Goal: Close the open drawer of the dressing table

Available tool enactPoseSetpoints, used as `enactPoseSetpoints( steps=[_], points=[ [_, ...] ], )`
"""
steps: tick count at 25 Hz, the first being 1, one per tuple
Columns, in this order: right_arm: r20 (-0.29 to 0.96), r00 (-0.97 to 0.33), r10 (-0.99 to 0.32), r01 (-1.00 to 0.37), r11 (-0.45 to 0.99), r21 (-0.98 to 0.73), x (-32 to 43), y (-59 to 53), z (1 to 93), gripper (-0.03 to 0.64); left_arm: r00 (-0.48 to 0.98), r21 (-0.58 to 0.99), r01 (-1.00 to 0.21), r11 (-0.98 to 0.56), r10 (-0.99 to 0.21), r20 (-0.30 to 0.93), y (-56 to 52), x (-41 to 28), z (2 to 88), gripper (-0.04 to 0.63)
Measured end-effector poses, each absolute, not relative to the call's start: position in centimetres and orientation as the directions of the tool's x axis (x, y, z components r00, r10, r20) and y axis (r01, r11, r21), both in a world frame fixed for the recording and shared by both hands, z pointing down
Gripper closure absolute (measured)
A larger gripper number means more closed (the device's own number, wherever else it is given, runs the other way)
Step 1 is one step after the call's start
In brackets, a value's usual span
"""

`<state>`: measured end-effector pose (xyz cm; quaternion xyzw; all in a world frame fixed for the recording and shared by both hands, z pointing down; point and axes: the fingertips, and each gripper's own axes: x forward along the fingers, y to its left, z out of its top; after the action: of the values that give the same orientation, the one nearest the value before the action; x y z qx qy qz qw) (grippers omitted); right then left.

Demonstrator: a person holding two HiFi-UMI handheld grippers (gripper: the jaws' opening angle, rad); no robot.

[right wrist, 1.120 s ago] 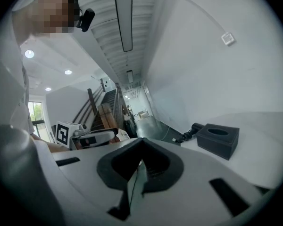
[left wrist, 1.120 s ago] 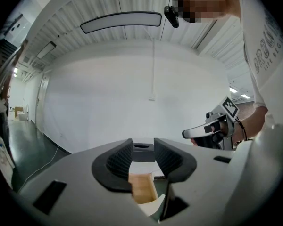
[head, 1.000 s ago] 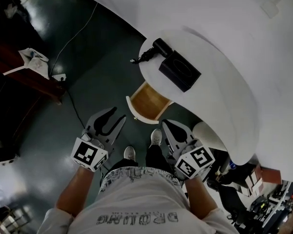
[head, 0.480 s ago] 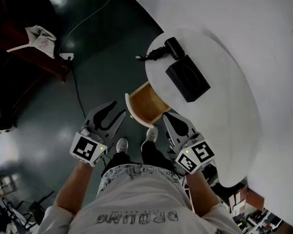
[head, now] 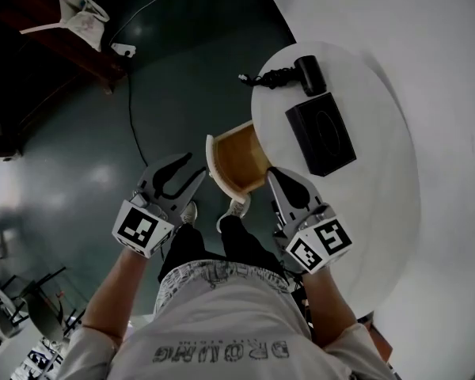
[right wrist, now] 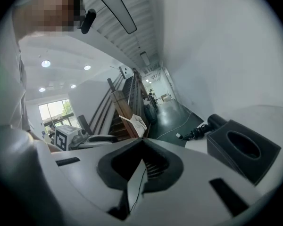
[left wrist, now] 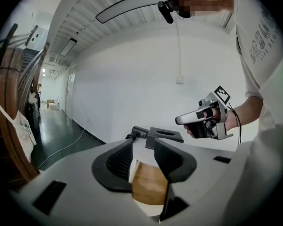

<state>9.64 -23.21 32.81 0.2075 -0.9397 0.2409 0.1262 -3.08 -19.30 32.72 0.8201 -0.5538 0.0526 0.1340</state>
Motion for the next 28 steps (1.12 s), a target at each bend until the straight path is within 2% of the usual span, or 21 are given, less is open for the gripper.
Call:
enactPoseSetpoints(
  steps=[13,28],
  points=[
    [0.422,-0.871,-0.253,-0.424,0.820,-0.384,7.6,-22.9,36.3,0.609,0.372,0.180,-0.926,-0.331,-0.881,0.293,-18.0,-5.2,40.1,0.439],
    [0.514,-0.833,-0.205,-0.432,0.821,-0.373,4.7,-20.5,41.9,0.609,0.459,0.217,-0.888,-0.406,-0.810,0.364,-15.5,-5.0,50.6,0.439]
  ],
)
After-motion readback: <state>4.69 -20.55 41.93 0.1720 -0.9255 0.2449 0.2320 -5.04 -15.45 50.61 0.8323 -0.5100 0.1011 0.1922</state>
